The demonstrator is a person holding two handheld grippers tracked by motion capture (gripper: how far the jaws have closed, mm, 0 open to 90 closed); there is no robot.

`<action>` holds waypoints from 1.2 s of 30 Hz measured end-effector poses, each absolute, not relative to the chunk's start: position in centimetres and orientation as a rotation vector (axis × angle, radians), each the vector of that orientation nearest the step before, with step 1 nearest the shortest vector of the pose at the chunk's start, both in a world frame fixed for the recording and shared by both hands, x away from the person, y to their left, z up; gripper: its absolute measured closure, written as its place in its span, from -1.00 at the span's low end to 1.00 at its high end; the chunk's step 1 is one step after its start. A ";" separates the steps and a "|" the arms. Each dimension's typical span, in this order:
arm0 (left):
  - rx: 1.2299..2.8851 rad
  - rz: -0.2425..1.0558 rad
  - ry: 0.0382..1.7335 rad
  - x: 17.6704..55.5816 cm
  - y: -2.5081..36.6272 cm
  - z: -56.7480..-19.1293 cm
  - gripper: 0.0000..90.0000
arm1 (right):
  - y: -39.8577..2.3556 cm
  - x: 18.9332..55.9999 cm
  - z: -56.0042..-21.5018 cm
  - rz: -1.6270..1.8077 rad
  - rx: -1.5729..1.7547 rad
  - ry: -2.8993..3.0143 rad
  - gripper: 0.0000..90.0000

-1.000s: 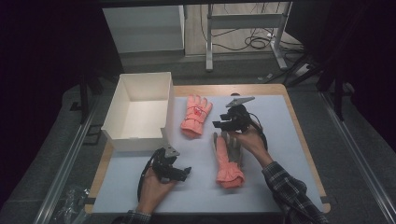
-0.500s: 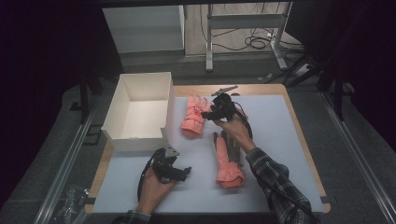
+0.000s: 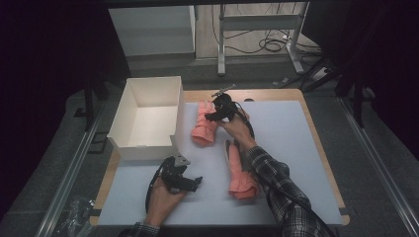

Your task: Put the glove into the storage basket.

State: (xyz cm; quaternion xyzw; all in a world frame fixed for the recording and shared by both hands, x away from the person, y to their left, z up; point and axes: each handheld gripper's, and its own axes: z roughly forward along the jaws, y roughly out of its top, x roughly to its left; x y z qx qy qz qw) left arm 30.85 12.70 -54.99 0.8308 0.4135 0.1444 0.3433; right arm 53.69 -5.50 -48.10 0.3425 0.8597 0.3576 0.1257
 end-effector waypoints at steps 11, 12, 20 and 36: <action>2.160 0.376 1.074 30.9 12.7 -55.0 -0.96 | -4.3 55.6 -50.3 0.916 1.033 2.566 -0.15; 2.160 0.376 1.074 30.9 12.7 -55.0 -0.96 | -4.3 55.6 -50.4 0.911 1.039 2.571 -0.10; 2.160 0.376 1.074 30.9 12.7 -55.0 -0.96 | -4.3 55.4 -50.6 0.911 1.059 2.607 0.68; 2.160 0.376 1.074 30.9 12.7 -55.0 -0.96 | -5.3 53.6 -48.0 1.009 1.031 2.588 0.92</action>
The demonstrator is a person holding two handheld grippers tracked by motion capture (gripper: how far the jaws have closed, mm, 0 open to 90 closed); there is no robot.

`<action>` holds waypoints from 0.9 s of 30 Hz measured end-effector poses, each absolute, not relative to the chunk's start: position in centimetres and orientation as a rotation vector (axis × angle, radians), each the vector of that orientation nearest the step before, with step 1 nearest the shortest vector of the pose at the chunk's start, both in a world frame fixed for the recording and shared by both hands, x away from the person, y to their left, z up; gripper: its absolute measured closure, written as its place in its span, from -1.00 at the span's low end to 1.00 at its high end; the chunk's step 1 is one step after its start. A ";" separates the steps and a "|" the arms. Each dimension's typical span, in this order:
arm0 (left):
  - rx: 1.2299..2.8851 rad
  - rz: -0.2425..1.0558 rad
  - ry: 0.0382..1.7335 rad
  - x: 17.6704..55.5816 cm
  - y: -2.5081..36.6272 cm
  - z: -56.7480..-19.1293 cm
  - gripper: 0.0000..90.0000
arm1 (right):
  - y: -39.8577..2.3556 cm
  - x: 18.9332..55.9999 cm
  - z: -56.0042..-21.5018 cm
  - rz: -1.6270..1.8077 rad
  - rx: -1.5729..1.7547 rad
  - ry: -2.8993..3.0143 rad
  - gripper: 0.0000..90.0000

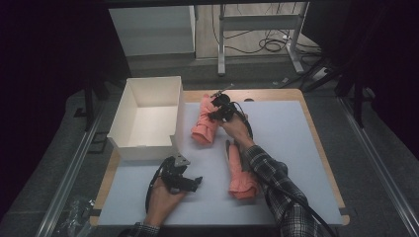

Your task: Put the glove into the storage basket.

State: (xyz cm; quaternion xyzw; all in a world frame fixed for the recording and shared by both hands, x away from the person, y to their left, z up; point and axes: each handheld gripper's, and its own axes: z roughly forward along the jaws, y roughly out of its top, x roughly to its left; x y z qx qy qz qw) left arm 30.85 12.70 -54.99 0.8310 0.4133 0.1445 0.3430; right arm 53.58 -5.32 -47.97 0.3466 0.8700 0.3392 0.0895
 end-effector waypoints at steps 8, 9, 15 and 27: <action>2.165 0.379 1.071 30.9 12.7 -55.0 -0.96 | -6.2 52.2 -46.0 1.084 0.980 2.608 0.92; 2.165 0.379 1.071 30.9 12.7 -55.0 -0.96 | -6.3 52.1 -45.9 1.092 0.978 2.610 0.92; 2.165 0.379 1.070 30.9 12.7 -55.0 -0.96 | -7.0 51.1 -44.5 1.149 0.957 2.623 0.92; 2.164 0.379 1.070 30.9 12.7 -55.0 -0.96 | -8.2 48.9 -42.3 1.200 0.886 2.653 0.92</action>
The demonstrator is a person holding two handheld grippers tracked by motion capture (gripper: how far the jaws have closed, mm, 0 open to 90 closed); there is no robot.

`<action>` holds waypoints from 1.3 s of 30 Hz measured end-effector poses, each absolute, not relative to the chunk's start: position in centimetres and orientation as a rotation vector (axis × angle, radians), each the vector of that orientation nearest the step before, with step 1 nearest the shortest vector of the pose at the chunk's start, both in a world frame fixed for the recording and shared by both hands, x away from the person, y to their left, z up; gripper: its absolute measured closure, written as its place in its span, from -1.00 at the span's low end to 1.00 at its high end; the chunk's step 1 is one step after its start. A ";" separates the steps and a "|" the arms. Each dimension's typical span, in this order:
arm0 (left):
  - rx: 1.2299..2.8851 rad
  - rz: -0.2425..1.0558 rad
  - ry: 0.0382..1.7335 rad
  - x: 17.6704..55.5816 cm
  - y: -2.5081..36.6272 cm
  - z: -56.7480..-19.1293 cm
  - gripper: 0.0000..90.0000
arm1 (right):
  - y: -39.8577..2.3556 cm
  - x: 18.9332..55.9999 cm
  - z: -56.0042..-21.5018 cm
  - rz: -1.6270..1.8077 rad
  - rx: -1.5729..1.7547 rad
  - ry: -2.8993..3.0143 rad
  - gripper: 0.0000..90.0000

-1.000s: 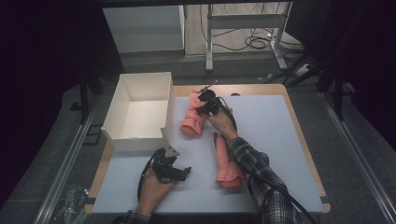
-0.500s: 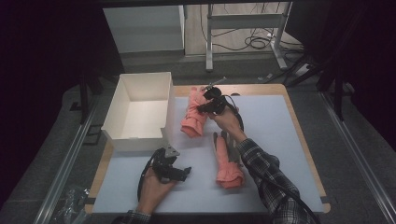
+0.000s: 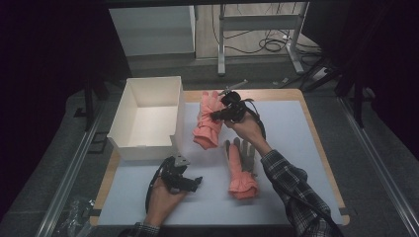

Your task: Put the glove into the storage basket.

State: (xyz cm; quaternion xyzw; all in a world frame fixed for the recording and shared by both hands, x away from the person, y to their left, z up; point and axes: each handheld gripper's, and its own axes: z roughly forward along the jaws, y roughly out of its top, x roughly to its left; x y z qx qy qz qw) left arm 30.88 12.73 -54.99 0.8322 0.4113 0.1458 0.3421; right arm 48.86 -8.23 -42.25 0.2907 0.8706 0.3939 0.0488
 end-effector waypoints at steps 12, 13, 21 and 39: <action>2.162 0.381 1.069 30.9 12.7 -55.0 -0.96 | -10.7 45.7 -39.8 1.256 0.818 2.677 0.92; 2.163 0.381 1.070 30.9 12.7 -55.0 -0.96 | -11.0 45.4 -39.6 1.259 0.813 2.680 0.92; 2.164 0.379 1.070 30.9 12.7 -55.0 -0.96 | -13.4 42.7 -39.1 1.244 0.793 2.694 0.92; 2.163 0.378 1.070 30.9 12.7 -55.0 -0.96 | -19.2 36.9 -41.1 1.200 0.810 2.718 0.92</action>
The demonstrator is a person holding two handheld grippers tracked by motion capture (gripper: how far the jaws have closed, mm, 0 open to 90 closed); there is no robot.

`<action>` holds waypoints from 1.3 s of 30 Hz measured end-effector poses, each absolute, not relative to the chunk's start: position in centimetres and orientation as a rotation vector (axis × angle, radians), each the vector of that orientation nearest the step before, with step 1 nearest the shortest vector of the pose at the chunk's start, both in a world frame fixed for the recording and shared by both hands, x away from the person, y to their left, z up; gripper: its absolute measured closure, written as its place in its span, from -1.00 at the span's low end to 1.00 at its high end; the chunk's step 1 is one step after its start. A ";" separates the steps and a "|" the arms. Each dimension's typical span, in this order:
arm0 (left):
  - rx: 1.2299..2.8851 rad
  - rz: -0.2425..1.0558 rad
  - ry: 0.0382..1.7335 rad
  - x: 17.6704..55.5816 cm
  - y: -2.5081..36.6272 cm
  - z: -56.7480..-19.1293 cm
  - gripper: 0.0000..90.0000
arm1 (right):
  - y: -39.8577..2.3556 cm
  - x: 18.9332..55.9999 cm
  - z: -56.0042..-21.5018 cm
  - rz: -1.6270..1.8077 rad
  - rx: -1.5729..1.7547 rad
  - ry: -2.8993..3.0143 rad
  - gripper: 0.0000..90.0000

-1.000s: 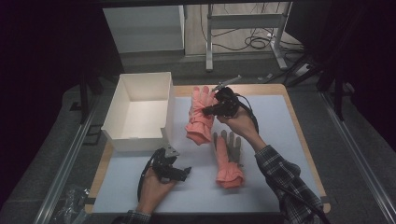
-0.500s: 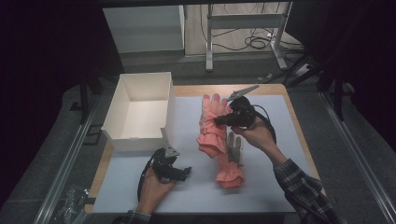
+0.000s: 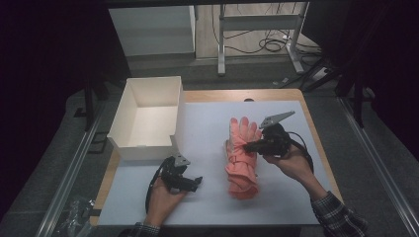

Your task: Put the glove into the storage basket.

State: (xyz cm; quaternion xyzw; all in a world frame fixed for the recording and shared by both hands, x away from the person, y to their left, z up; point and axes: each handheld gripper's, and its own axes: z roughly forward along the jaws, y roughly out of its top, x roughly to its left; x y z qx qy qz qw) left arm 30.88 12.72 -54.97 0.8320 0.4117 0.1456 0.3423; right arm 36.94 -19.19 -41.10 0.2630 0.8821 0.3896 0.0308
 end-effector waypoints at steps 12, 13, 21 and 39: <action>2.162 0.381 1.070 30.9 12.7 -55.0 -0.96 | -19.4 36.5 -45.4 1.123 0.757 2.796 0.89; 2.162 0.381 1.070 30.9 12.7 -55.0 -0.96 | -19.2 36.5 -45.6 1.103 0.747 2.797 0.87; 2.166 0.381 1.068 30.9 12.7 -55.0 -0.96 | -18.7 36.5 -46.9 1.095 0.761 2.760 0.57; 2.161 0.379 1.072 30.9 12.7 -55.0 -0.96 | -23.9 35.2 -46.4 1.196 0.870 2.554 0.17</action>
